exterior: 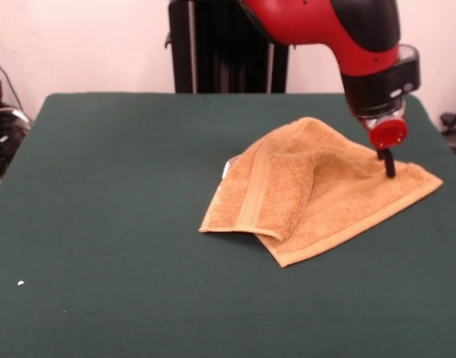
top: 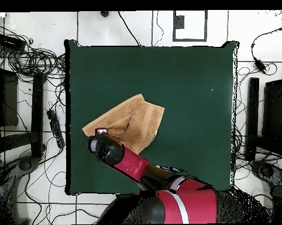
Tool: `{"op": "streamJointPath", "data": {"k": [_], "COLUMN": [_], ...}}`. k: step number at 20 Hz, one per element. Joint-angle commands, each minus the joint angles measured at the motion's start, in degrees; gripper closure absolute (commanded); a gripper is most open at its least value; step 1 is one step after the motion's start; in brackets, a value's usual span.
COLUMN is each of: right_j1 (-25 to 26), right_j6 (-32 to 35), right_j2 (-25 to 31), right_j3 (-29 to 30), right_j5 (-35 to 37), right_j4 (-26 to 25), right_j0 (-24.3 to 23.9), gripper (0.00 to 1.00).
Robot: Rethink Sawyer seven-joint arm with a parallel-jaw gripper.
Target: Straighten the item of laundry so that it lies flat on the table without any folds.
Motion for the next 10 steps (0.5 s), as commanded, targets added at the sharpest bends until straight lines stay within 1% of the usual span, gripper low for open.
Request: {"op": "streamJointPath", "data": {"k": [1, 4, 6, 8, 10], "right_j1": [-2.6, -4.8, -5.1, -5.2, -4.8], "right_j6": [5.0, -1.1, -4.0, -5.9, -7.1], "right_j2": [-5.6, -12.7, -17.4, -20.6, -21.3], "right_j3": [-0.7, -2.0, -3.9, -5.8, -7.3], "right_j5": [5.6, 11.8, 14.8, 17.2, 19.8], "right_j4": [1.3, -0.7, -3.4, -6.3, -10.5], "right_j0": [2.3, 2.2, 2.7, 2.8, 0.6], "gripper": [0.0, 0.0, 0.0, 0.0, 0.0]}}
